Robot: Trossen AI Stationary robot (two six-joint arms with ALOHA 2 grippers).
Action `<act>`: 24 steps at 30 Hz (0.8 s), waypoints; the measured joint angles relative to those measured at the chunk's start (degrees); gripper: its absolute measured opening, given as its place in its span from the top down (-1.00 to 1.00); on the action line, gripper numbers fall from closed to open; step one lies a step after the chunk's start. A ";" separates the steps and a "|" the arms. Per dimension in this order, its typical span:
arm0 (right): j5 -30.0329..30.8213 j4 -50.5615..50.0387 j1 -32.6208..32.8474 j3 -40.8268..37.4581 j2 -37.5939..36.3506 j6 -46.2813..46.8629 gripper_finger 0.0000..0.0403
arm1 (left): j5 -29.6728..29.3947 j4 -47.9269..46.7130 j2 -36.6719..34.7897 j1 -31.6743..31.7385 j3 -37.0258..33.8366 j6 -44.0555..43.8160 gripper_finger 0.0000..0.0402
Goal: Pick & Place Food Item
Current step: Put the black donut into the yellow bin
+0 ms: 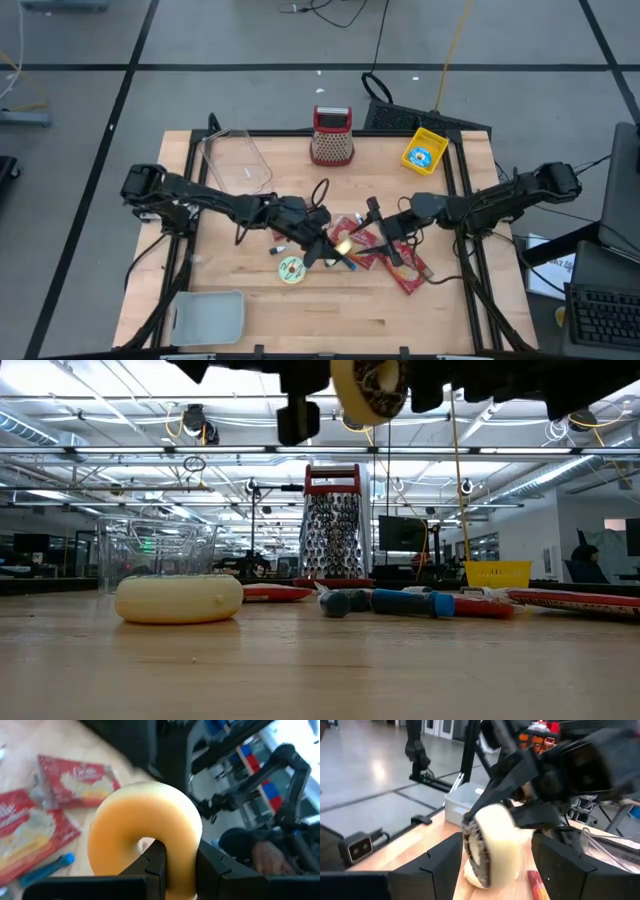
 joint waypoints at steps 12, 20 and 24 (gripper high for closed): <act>0.11 2.69 -0.01 0.47 6.47 -1.80 -0.13 | 1.44 0.60 0.89 0.74 -0.03 -1.16 0.63; 0.13 3.36 -0.01 0.47 7.33 -3.37 0.09 | 1.46 0.76 0.89 0.74 -0.03 -1.11 0.62; 0.19 3.51 -0.03 0.47 7.08 -3.37 0.27 | 1.49 0.76 0.89 0.72 -0.03 -1.03 0.62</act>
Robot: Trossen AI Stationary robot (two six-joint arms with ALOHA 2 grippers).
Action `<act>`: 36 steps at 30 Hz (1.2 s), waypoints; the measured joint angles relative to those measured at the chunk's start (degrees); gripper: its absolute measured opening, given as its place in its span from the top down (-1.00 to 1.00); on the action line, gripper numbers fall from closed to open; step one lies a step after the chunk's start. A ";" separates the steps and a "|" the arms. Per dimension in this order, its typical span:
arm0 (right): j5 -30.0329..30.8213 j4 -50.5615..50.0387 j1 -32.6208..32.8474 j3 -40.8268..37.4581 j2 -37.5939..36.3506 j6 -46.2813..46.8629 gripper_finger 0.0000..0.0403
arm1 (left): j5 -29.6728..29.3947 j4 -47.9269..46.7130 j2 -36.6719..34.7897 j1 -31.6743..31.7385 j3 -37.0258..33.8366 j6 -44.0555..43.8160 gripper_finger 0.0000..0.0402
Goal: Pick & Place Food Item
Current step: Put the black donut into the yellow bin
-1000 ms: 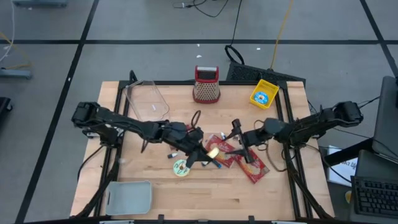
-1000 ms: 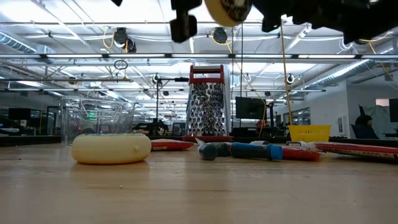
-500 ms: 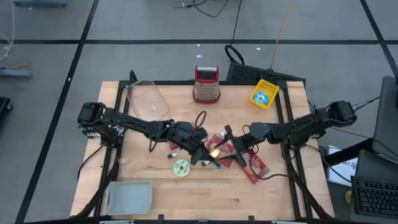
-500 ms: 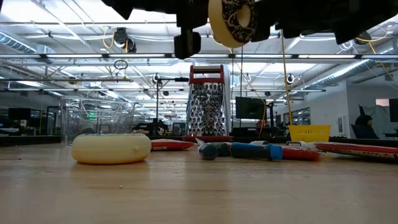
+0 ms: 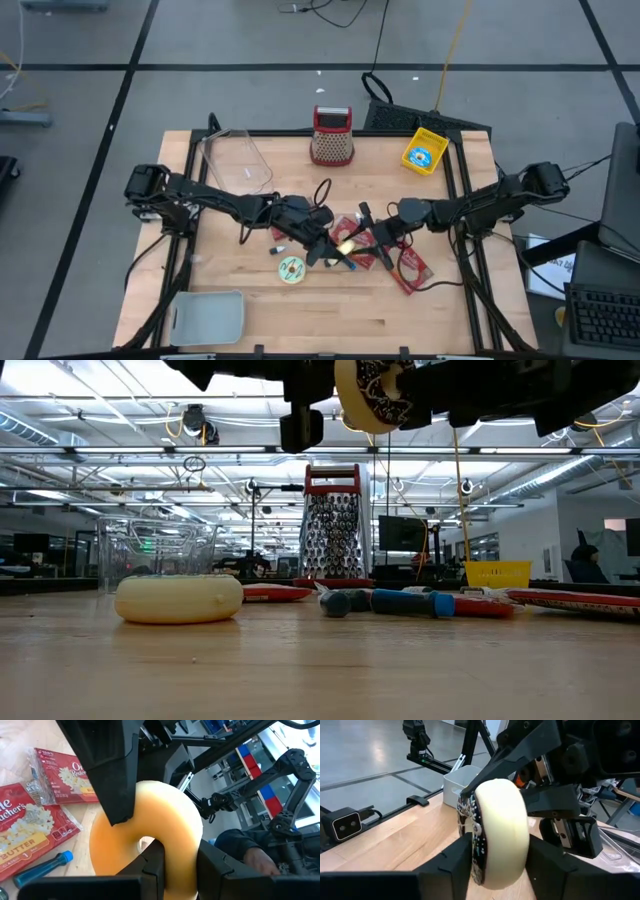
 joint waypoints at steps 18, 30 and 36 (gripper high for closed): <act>-0.03 -0.09 0.00 -0.04 -0.03 0.19 0.76 | 0.38 -0.02 -0.02 -0.11 0.00 10.17 -0.02; -0.56 -2.25 0.11 -0.13 -0.03 0.68 0.78 | 13.51 -0.35 -3.09 8.10 0.07 7.52 -0.37; -0.18 -3.81 -0.08 -0.13 -0.42 4.77 0.78 | 12.59 0.16 -4.57 10.56 0.03 14.37 -0.37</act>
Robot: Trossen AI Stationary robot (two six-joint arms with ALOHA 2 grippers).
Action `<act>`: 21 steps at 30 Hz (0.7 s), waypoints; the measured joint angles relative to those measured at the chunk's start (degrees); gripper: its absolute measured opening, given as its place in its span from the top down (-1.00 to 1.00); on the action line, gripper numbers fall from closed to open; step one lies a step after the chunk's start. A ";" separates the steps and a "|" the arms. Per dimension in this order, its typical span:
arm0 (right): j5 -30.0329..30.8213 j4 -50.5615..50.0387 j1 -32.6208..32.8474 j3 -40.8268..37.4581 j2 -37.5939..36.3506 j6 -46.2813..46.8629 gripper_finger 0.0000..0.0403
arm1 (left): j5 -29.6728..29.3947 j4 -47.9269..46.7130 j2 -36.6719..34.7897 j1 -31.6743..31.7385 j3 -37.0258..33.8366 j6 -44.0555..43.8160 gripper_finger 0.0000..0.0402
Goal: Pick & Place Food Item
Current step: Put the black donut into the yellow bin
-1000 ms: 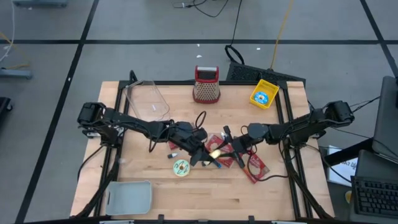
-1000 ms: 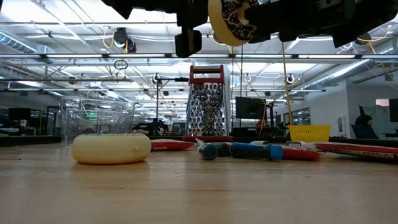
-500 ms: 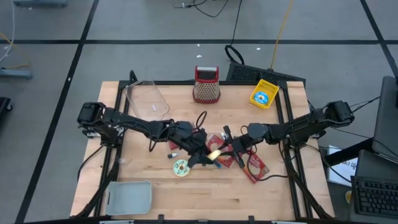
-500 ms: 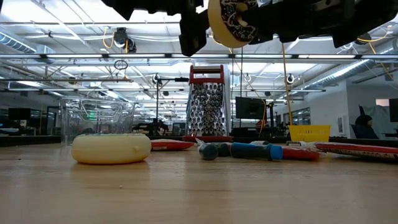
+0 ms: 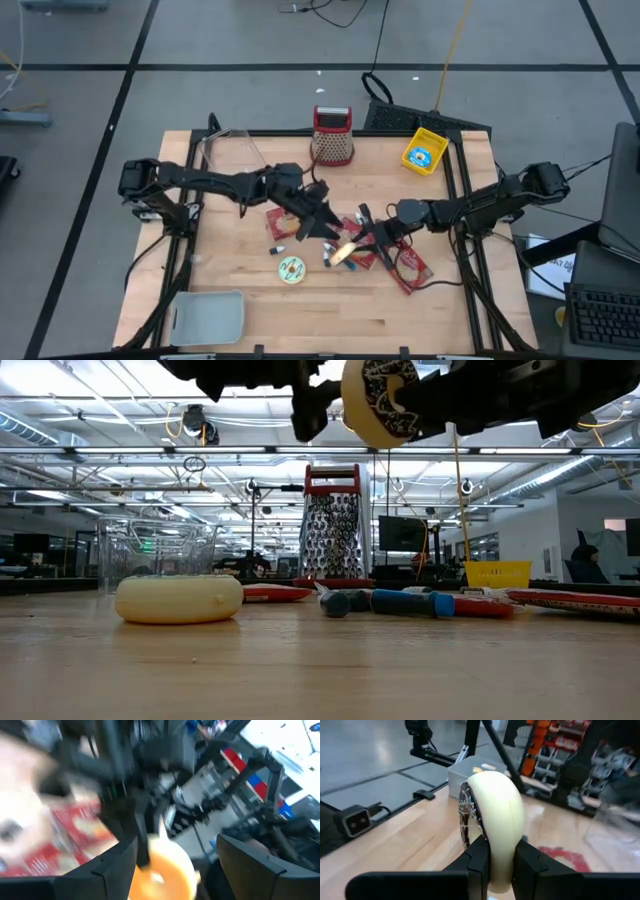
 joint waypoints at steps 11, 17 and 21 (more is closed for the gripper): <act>3.85 -20.48 -5.59 0.04 -13.78 8.02 0.78 | -9.69 -10.49 -10.34 -0.91 0.01 18.86 -0.37; 19.76 -33.43 -10.86 0.04 -21.51 10.68 0.78 | -30.76 -20.43 -15.40 -4.37 0.08 22.29 -0.37; 25.63 -39.43 -17.09 0.04 -24.88 13.34 0.78 | -38.91 -24.94 -16.95 -6.54 -0.14 22.43 -0.37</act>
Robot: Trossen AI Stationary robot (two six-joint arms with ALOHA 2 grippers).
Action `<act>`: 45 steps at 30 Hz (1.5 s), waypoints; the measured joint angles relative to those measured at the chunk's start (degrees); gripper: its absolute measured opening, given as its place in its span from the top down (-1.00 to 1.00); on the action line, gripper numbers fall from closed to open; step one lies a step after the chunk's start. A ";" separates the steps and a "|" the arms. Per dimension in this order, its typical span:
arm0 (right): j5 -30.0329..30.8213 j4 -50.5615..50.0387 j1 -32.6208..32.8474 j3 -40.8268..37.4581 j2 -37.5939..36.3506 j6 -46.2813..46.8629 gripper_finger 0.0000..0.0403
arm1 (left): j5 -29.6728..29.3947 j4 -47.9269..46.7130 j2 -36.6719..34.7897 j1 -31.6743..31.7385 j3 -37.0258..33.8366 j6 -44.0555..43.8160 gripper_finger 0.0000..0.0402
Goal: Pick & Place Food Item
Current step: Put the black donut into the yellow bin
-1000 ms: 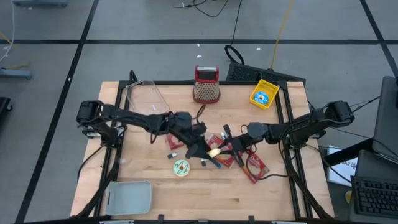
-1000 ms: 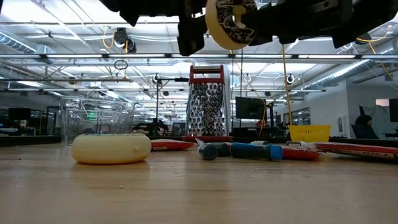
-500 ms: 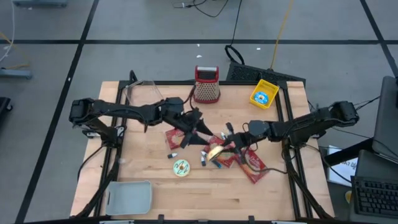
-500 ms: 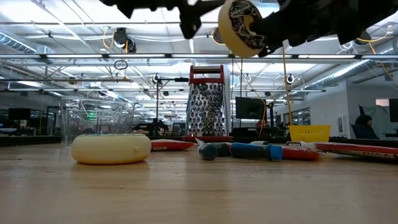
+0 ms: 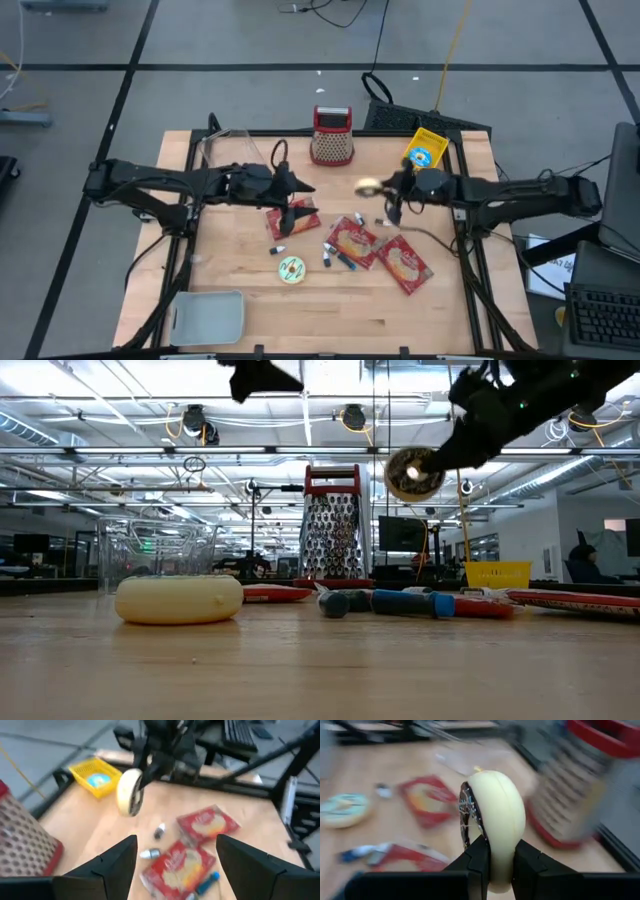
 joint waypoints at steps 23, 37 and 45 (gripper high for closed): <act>0.06 -19.49 -44.10 0.00 -2.88 9.57 0.78 | -17.92 2.65 -19.53 -7.07 -16.11 -2.39 -0.37; -1.69 -11.75 -45.57 -5.87 2.52 11.39 0.78 | -17.20 7.09 -17.85 -7.01 -19.51 -6.81 -0.37; -1.50 -7.62 -45.57 -7.87 3.07 12.58 0.72 | -17.17 6.86 -17.82 -7.01 -19.51 -6.97 -0.37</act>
